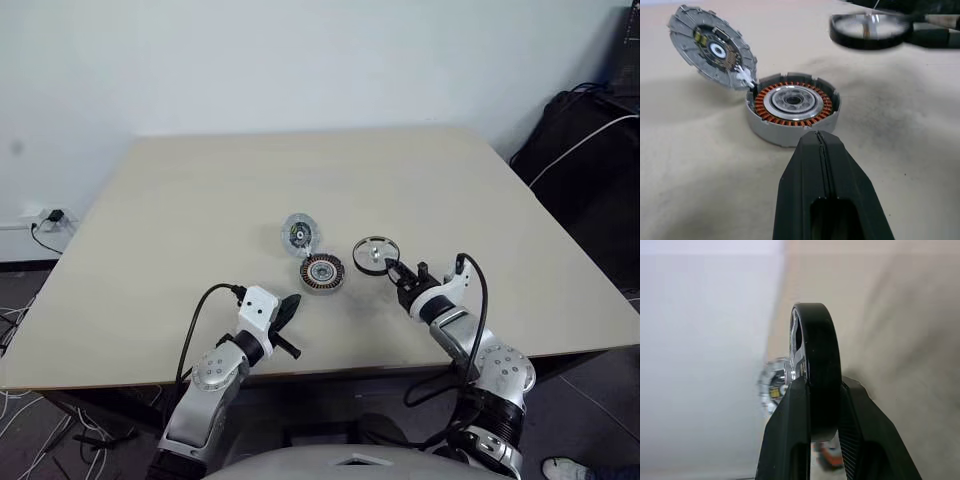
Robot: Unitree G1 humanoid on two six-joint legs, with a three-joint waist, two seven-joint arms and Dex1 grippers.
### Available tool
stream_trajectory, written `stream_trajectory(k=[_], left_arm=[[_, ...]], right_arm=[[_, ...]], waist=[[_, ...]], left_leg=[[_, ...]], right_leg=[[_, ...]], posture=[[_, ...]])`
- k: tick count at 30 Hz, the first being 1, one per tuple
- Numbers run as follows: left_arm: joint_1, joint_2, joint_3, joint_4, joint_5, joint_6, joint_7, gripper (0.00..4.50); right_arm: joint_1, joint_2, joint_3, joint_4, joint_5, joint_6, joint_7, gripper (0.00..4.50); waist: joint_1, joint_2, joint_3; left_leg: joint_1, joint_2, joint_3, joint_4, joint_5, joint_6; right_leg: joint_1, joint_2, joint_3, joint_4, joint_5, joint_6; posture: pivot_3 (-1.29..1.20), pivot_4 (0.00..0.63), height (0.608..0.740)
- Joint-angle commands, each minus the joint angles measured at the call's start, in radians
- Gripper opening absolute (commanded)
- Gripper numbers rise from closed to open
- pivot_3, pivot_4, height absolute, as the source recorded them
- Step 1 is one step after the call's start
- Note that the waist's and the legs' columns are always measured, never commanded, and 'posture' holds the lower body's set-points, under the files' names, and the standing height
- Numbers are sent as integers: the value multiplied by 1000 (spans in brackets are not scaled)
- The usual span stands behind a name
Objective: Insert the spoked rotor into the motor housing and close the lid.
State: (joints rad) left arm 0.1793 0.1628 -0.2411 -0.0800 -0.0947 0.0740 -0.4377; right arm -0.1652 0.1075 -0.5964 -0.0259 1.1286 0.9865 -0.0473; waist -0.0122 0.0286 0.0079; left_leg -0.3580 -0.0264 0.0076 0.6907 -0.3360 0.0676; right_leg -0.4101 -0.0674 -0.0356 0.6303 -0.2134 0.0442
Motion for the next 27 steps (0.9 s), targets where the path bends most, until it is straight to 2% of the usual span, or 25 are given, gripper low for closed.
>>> stream_trajectory(k=[1, 12, 27], left_arm=[[-11, 2, 14, 14, -8, -52, -9, 0], [-1, -3, 42, 110, -4, -142, -13, 0], [-25, -11, 47, 230, 0, -241, -18, 0]], right_arm=[[-32, 57, 82, -25, 46, -10, 16, 401], [-97, 59, 225, 142, -24, -76, 29, 401], [-106, 53, 267, 232, -77, -82, 51, 401]], waist=[[0, 0, 0], [1, 0, 0], [1, 0, 0]], left_leg=[[0, 0, 0, 0, 0, 0], [0, 0, 0, 0, 0, 0], [0, -1, 0, 0, 0, 0]], right_leg=[[0, 0, 0, 0, 0, 0], [0, -1, 0, 0, 0, 0], [-1, -7, 0, 0, 1, 0]], posture=[[0, 0, 740], [0, 0, 740], [0, 0, 740]])
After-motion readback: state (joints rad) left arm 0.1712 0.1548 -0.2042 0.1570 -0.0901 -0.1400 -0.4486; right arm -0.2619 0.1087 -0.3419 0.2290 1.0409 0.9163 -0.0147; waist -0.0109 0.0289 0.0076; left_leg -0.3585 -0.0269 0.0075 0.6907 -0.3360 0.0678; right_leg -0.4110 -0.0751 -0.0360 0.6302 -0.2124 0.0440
